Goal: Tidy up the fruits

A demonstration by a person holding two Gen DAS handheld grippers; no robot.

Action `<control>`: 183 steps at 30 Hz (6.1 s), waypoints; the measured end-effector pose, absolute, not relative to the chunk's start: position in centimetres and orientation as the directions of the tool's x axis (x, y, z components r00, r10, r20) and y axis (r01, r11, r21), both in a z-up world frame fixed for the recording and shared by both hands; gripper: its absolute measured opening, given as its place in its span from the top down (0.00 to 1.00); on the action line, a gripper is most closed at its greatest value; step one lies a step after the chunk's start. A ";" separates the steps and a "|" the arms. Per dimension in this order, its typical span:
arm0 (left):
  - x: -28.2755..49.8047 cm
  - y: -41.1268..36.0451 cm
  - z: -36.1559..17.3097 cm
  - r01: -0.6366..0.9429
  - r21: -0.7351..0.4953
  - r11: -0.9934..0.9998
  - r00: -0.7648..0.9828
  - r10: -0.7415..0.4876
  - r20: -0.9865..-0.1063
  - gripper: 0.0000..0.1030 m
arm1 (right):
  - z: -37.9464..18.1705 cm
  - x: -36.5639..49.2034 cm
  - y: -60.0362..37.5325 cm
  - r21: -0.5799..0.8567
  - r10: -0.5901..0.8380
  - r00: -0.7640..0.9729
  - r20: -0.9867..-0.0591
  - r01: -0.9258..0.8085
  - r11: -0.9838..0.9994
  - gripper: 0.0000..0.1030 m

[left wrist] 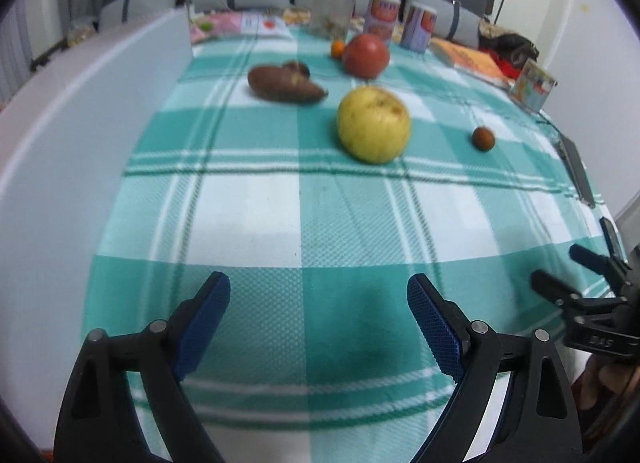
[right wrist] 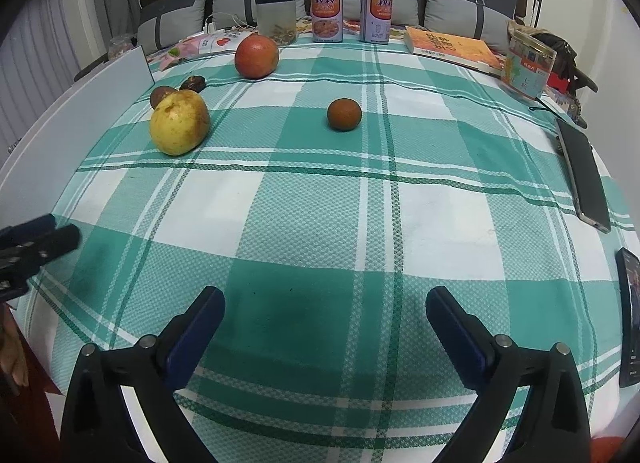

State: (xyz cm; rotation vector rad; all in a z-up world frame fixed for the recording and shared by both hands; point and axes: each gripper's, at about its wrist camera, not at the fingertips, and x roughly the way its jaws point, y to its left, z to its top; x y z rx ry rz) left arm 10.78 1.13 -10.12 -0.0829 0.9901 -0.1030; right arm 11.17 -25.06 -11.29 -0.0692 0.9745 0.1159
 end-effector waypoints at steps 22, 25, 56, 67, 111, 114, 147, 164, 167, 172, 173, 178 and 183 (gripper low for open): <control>10.5 0.5 -12.4 0.110 -0.004 0.994 0.590 -0.069 -0.804 0.04 | -13.2 11.2 -24.8 -0.024 0.050 0.599 -0.799 -0.115 0.993 0.00; 10.5 0.5 -12.4 0.110 -0.004 0.994 0.590 -0.069 -0.804 0.04 | -13.2 11.3 -24.8 -0.024 0.050 0.600 -0.798 -0.114 0.993 0.00; 10.5 0.6 -12.3 0.107 0.000 0.994 0.592 -0.064 -0.803 0.03 | -13.2 11.3 -24.8 -0.024 0.050 0.600 -0.798 -0.115 0.993 0.00; 10.5 0.6 -12.3 0.105 0.002 0.994 0.593 -0.061 -0.803 0.03 | -13.2 11.3 -24.7 -0.023 0.051 0.600 -0.798 -0.115 0.993 0.00; 34.2 3.4 -10.9 -0.237 -0.180 0.955 0.425 -0.065 -0.903 0.38 | -13.1 11.5 -24.7 -0.020 0.054 0.598 -0.800 -0.117 0.993 0.00; 34.1 3.9 -11.1 -0.228 -0.194 0.954 0.440 -0.076 -0.895 0.46 | -13.1 11.5 -24.7 -0.020 0.054 0.598 -0.800 -0.117 0.993 0.00; 16.5 4.8 -10.6 0.116 -0.070 0.991 0.365 -0.108 -0.925 0.26 | -13.0 11.5 -24.7 -0.020 0.055 0.598 -0.800 -0.117 0.993 0.00; 16.9 3.6 -10.8 0.098 0.015 0.995 0.390 -0.024 -0.921 0.60 | -8.4 24.1 -27.3 0.165 0.225 0.554 -0.801 -0.157 0.974 0.19; 17.0 4.3 -10.7 0.072 -0.030 0.997 0.395 -0.056 -0.917 0.60 | -9.5 27.6 -25.6 0.170 0.245 0.511 -0.824 -0.190 0.967 0.30; 16.7 4.5 -10.7 0.082 -0.039 0.996 0.417 -0.070 -0.906 0.61 | -11.5 29.5 -24.5 0.135 0.211 0.468 -0.858 -0.191 0.972 0.71; 16.6 4.7 -10.6 0.079 -0.056 0.995 0.420 -0.084 -0.903 0.61 | -11.4 29.3 -24.7 0.137 0.209 0.462 -0.862 -0.184 0.973 0.71; 14.9 6.1 -7.4 0.064 -0.216 0.974 0.473 -0.220 -0.853 0.61 | -7.4 26.1 -24.9 0.236 0.304 0.471 -0.828 -0.200 0.951 0.71; 12.0 8.9 -1.6 0.052 -0.384 0.922 0.542 -0.349 -0.765 0.61 | -0.7 23.1 -18.8 0.322 0.468 0.465 -0.752 -0.360 0.876 0.71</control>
